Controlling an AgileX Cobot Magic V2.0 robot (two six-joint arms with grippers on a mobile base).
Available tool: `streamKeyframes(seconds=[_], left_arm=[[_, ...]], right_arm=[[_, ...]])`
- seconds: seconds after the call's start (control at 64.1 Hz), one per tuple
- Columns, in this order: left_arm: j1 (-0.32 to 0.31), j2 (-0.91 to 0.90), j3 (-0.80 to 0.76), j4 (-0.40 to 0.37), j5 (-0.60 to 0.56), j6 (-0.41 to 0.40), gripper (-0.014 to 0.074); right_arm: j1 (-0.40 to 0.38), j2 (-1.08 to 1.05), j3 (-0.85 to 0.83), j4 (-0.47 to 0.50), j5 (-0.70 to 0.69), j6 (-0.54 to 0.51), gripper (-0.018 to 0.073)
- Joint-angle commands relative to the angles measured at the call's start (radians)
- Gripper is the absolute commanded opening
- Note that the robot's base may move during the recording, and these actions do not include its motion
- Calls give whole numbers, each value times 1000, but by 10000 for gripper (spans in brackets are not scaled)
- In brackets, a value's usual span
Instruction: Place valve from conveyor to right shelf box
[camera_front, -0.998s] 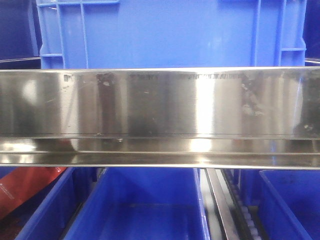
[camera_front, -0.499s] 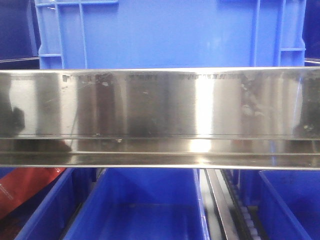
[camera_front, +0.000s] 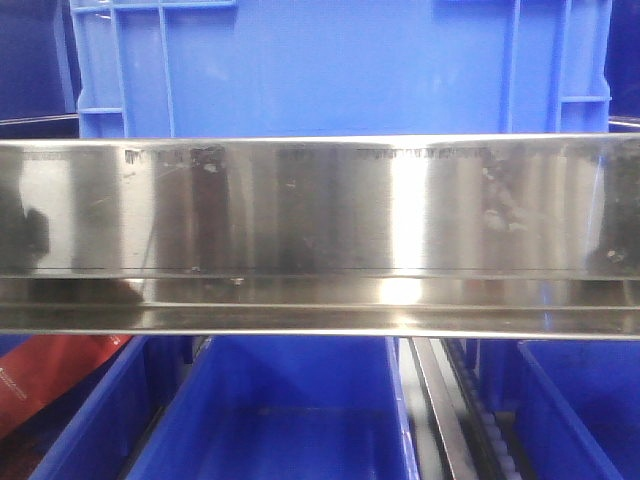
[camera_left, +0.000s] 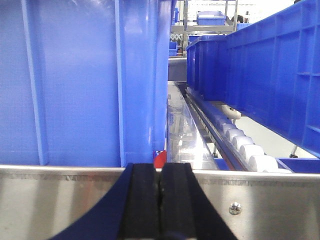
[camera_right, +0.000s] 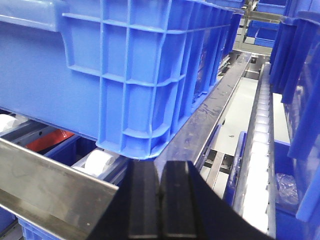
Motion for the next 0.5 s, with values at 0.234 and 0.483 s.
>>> streamKeyframes(seconds=[0.234, 0.483], left_arm=[[1, -5, -2, -4, -23, -6, -111], [1, -5, -2, -4, -23, -6, -111]], right_arm=[[-5, -5, 3, -8, -24, -1, -162], [-128, -5, 3, -8, -106, -1, -162]])
